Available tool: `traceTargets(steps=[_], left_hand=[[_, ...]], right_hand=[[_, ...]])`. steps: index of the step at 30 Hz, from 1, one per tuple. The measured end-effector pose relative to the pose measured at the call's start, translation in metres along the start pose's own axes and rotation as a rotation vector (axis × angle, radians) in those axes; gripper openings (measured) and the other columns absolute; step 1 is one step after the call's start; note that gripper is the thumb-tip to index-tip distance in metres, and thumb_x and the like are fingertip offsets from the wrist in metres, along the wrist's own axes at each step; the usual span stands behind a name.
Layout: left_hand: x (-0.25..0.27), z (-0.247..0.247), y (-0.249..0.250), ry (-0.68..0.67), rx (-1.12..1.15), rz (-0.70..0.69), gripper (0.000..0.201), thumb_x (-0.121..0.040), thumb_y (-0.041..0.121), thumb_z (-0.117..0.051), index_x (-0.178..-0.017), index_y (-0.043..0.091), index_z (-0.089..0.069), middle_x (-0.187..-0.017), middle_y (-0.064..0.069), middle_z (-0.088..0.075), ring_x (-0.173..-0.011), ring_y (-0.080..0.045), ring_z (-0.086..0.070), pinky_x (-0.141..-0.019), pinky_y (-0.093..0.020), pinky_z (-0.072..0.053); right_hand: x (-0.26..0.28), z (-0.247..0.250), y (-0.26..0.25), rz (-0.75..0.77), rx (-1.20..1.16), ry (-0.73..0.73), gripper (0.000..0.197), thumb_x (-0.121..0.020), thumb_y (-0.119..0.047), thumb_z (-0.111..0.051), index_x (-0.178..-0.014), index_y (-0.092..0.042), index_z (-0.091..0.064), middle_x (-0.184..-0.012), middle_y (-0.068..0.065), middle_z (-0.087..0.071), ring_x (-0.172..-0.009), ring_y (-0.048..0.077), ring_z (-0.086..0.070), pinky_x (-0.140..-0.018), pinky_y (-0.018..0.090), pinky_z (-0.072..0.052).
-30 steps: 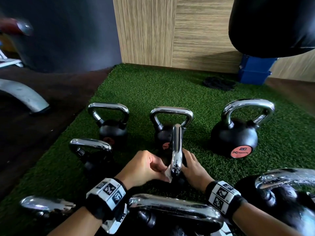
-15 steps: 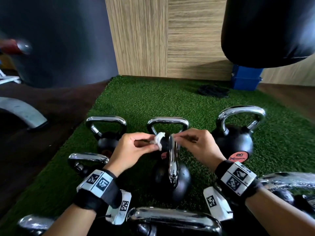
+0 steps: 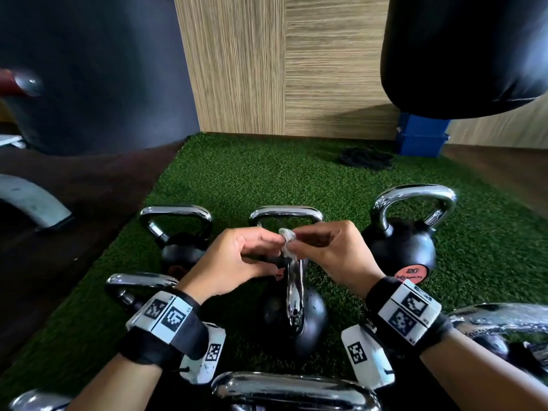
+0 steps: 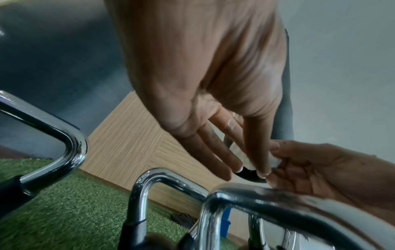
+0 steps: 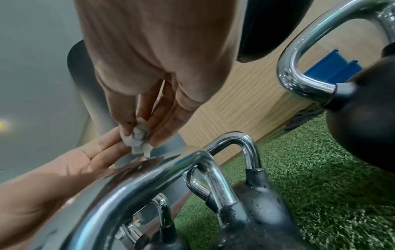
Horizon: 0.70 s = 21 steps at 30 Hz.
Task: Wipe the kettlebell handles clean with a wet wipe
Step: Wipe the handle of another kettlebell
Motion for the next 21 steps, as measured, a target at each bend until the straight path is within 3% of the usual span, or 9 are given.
traceTargets(steps=[2, 5, 6, 8, 9, 11, 13, 17, 21], left_hand=[[0.0, -0.004, -0.014, -0.026, -0.059, 0.046, 0.057, -0.074, -0.009, -0.083, -0.107, 0.034, -0.067, -0.107, 0.008, -0.079, -0.106, -0.011, -0.074, -0.087, -0.017, -0.055], [0.003, -0.016, -0.04, -0.108, -0.318, 0.202, 0.071, -0.068, -0.004, -0.084, -0.118, 0.037, -0.055, -0.121, 0.013, -0.072, -0.119, -0.011, -0.064, -0.086, -0.006, -0.047], [0.006, -0.024, -0.049, -0.197, -0.433, 0.243, 0.084, -0.063, 0.005, -0.091, -0.131, 0.035, -0.05, -0.134, 0.014, -0.064, -0.128, -0.009, -0.057, -0.095, -0.007, -0.043], [0.012, -0.045, -0.063, -0.378, -0.544, 0.242, 0.119, -0.055, 0.028, -0.099, -0.154, 0.024, -0.033, -0.156, 0.005, -0.044, -0.143, -0.011, -0.04, -0.119, -0.024, -0.033], [0.014, -0.056, -0.068, -0.436, -0.54, 0.203, 0.133, -0.052, 0.041, -0.099, -0.159, 0.02, -0.024, -0.161, 0.001, -0.034, -0.148, -0.013, -0.032, -0.124, -0.032, -0.028], [0.018, -0.078, -0.076, -0.429, -0.564, 0.112, 0.145, -0.05, 0.067, -0.092, -0.161, 0.019, -0.012, -0.166, 0.002, -0.016, -0.154, -0.017, -0.019, -0.128, -0.039, -0.022], [0.021, -0.089, -0.083, -0.306, -0.617, 0.055, 0.142, -0.054, 0.081, -0.081, -0.161, 0.02, -0.01, -0.166, 0.004, -0.014, -0.155, -0.016, -0.018, -0.128, -0.037, -0.022], [0.021, -0.092, -0.088, -0.197, -0.664, 0.009, 0.123, -0.065, 0.072, -0.077, -0.159, 0.015, -0.021, -0.162, 0.0, -0.027, -0.151, -0.017, -0.028, -0.124, -0.032, -0.025], [0.02, -0.086, -0.081, -0.187, -0.456, 0.021, 0.119, -0.061, 0.056, -0.086, -0.156, 0.02, -0.024, -0.153, 0.008, -0.035, -0.143, -0.014, -0.039, -0.12, -0.036, -0.035]], right_hand=[[-0.001, 0.004, 0.01, -0.045, 0.029, 0.023, 0.018, -0.077, -0.022, -0.087, -0.094, -0.021, -0.082, -0.084, -0.007, -0.08, -0.076, 0.014, -0.076, -0.071, 0.033, -0.062], [0.001, 0.014, 0.033, -0.188, 0.104, 0.165, 0.008, -0.077, -0.026, -0.086, -0.083, -0.029, -0.081, -0.076, -0.012, -0.078, -0.069, 0.011, -0.075, -0.063, 0.031, -0.061], [0.002, 0.016, 0.042, -0.248, 0.124, 0.201, 0.006, -0.076, -0.028, -0.085, -0.079, -0.03, -0.08, -0.073, -0.012, -0.077, -0.068, 0.012, -0.075, -0.063, 0.034, -0.063], [0.004, 0.014, 0.059, -0.333, 0.184, 0.217, 0.007, -0.076, -0.031, -0.084, -0.073, -0.03, -0.079, -0.07, -0.011, -0.076, -0.069, 0.012, -0.075, -0.066, 0.036, -0.064], [0.005, 0.011, 0.067, -0.361, 0.216, 0.204, 0.006, -0.077, -0.031, -0.084, -0.074, -0.029, -0.079, -0.07, -0.01, -0.076, -0.07, 0.011, -0.075, -0.067, 0.034, -0.064], [0.005, 0.002, 0.079, -0.393, 0.266, 0.173, 0.008, -0.076, -0.029, -0.085, -0.081, -0.025, -0.081, -0.076, -0.008, -0.077, -0.076, 0.012, -0.074, -0.072, 0.031, -0.063], [0.005, -0.008, 0.091, -0.415, 0.275, 0.149, 0.015, -0.074, -0.026, -0.086, -0.087, -0.021, -0.082, -0.083, -0.003, -0.078, -0.082, 0.015, -0.074, -0.08, 0.033, -0.061], [0.007, -0.02, 0.11, -0.435, 0.208, 0.124, 0.022, -0.075, -0.025, -0.086, -0.093, -0.015, -0.08, -0.084, 0.001, -0.078, -0.082, 0.016, -0.075, -0.083, 0.037, -0.062], [0.004, -0.021, 0.113, -0.472, 0.139, 0.147, 0.024, -0.077, -0.018, -0.086, -0.098, -0.009, -0.08, -0.085, 0.006, -0.078, -0.08, 0.019, -0.076, -0.082, 0.037, -0.063]])
Point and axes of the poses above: each hand's wrist, its own x-axis away from the middle knuckle, its own z-axis out of the back of the hand, y = z × x, the point moved 3 cm from there along -x, towards the middle knuckle
